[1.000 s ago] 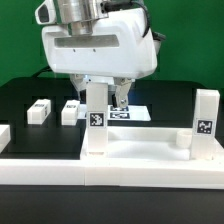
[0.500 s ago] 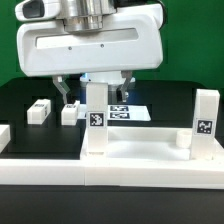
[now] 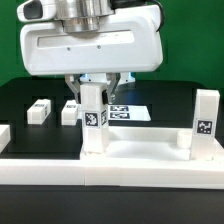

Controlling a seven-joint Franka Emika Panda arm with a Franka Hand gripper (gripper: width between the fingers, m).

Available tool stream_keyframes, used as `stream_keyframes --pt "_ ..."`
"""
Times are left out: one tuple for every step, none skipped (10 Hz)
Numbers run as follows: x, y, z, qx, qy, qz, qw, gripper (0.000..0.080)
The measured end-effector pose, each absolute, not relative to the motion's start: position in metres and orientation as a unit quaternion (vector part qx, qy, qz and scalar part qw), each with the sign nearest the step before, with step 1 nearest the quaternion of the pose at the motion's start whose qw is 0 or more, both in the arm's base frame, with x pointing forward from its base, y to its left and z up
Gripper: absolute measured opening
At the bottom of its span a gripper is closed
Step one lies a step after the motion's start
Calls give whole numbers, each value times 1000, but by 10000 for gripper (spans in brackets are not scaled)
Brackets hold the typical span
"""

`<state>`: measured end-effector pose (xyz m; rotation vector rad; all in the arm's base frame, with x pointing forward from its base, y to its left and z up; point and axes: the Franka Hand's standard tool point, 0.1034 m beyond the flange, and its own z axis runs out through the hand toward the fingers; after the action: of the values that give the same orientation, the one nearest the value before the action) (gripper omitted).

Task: Assemble desk

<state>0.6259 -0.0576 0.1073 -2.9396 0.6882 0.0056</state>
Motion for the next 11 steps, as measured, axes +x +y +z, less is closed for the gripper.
stream_keyframes --pt "626 -57 107 -962 268 4 61 288" --pt "627 -56 107 -940 335 7 61 288" --pt "627 -56 107 -911 408 11 61 288" --pt "627 -56 107 -876 477 16 64 288" --pt "629 -55 107 -829 555 20 71 288" --pt "631 -55 108 -779 622 21 76 288" --pt "631 -56 107 -731 677 23 82 288" --pt "632 -57 107 -688 720 26 85 288" --pt "632 -57 107 -682 726 26 84 288" --pt "632 -57 107 -680 728 26 84 288" --pt "632 -57 106 -691 718 25 84 288"
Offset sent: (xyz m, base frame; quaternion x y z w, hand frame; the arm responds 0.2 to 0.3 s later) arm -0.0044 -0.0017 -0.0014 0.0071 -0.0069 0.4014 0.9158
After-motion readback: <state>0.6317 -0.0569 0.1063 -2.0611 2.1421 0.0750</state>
